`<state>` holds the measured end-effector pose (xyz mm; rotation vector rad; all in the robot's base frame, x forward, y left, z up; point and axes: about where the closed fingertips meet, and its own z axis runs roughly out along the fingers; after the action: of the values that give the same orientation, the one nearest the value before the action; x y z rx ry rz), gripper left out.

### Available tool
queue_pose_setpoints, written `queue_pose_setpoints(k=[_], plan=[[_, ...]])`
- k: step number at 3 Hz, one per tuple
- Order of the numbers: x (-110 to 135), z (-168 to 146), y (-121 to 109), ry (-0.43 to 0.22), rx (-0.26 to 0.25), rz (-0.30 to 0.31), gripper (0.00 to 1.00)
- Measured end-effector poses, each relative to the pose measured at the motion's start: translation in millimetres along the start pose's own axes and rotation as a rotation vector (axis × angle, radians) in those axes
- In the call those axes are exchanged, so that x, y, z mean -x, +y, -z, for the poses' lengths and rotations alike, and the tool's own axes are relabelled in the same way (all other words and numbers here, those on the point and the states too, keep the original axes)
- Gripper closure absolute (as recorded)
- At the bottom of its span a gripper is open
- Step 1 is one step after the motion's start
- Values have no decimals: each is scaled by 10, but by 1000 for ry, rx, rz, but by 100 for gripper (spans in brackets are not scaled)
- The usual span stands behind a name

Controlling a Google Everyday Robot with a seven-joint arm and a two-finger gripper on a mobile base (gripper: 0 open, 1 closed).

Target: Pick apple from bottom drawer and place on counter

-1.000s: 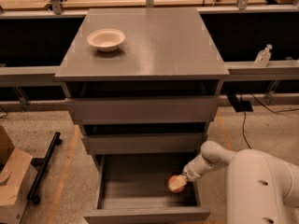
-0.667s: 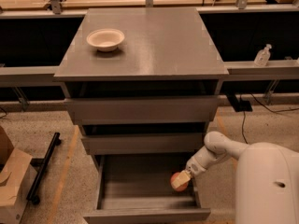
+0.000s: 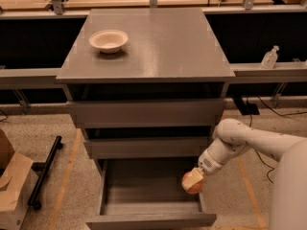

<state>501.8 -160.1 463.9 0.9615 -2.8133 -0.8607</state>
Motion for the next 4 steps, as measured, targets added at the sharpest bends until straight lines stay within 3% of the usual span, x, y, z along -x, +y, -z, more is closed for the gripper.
queue_pose_setpoints(k=[1, 2, 3, 4], plan=[[-96, 569, 154, 41, -165, -59, 100], [31, 1058, 305, -7, -252, -64, 100], [-21, 1080, 339, 20, -258, -56, 100], [-168, 1454, 545, 7, -300, -41, 100]])
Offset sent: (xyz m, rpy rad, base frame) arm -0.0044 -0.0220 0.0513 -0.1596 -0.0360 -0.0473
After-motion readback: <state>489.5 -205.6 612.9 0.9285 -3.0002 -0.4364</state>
